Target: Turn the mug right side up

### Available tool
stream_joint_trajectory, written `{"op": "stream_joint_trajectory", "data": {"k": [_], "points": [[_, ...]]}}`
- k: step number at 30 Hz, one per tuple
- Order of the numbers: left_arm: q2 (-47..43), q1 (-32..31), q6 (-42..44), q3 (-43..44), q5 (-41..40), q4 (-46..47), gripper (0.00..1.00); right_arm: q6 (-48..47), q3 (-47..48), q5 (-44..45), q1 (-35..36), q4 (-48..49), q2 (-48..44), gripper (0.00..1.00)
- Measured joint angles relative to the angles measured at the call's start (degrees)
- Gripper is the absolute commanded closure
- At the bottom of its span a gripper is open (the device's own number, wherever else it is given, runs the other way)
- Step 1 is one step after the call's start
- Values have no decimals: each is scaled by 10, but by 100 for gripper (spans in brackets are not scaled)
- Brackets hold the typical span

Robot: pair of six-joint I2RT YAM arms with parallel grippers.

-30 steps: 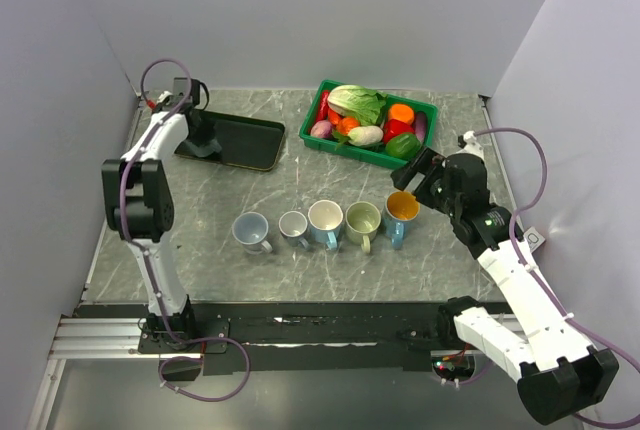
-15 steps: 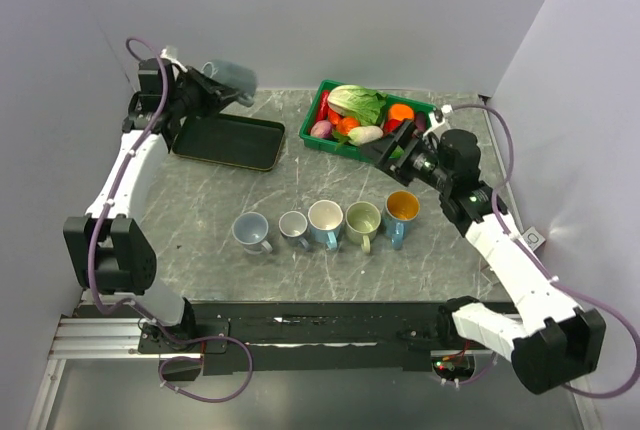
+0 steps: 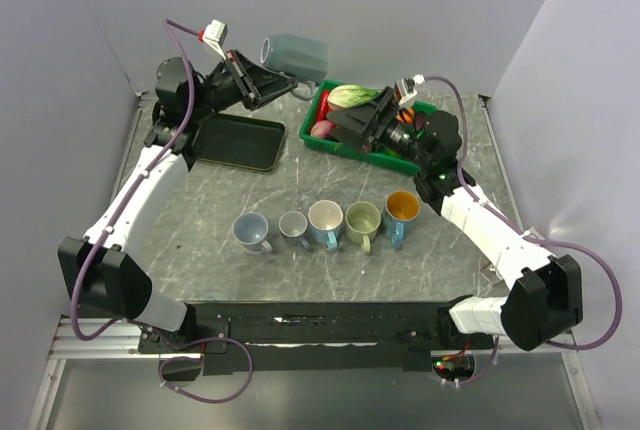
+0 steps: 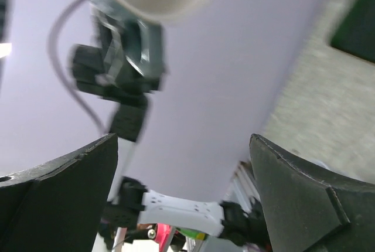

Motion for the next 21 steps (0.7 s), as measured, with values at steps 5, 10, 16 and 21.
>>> {"op": "stream_joint_trajectory", "data": {"k": [5,10,16,21], "points": [[-17,-32,-31,-12,4,58,99,14,49,-4,9,76,20,4],[-17,-58,-36,-16,4,77,99,8,86,1,15,93,27,12],[-17,-73,-36,-19,-7,87,99,6,97,5,24,96,33,35],[-17,-83,-30,-20,-18,87,99,10,98,7,28,94,46,60]]}}
